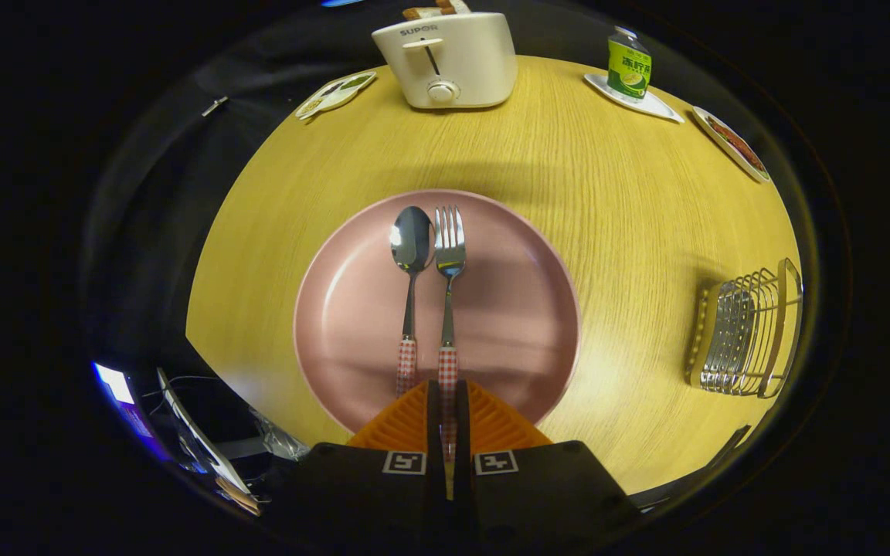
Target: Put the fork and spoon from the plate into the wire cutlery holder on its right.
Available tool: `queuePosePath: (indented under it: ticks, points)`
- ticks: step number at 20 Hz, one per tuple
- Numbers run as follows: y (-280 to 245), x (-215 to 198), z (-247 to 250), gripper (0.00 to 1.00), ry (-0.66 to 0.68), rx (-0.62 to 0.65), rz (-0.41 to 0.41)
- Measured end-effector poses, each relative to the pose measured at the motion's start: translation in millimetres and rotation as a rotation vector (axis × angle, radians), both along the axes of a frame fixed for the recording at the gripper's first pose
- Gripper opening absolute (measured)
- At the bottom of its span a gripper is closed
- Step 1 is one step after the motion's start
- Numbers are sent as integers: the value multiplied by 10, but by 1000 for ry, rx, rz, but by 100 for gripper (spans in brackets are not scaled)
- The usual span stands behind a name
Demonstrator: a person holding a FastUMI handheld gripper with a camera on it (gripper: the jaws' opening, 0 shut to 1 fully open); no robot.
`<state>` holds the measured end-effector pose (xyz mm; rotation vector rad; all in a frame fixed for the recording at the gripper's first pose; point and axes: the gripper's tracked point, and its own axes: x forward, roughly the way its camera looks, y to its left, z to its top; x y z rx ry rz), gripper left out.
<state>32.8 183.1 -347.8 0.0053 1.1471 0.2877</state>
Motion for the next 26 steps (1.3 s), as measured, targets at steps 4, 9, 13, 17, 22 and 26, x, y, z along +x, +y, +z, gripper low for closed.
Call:
queuePosePath:
  ticks: [4, 9, 13, 17, 22, 26]
  points:
    - [-123, -71, 267, 8, -7, 19, 34]
    - [-451, -264, 788, 8, -6, 50, 95]
    - [-1080, -336, 1164, 8, -5, 18, 99]
    - [-1691, -373, 1438, 8, 30, -9, 64]
    - [-2213, -446, 1502, 8, 134, -63, 70]
    - [-2435, -529, 1380, 8, 280, -116, 98]
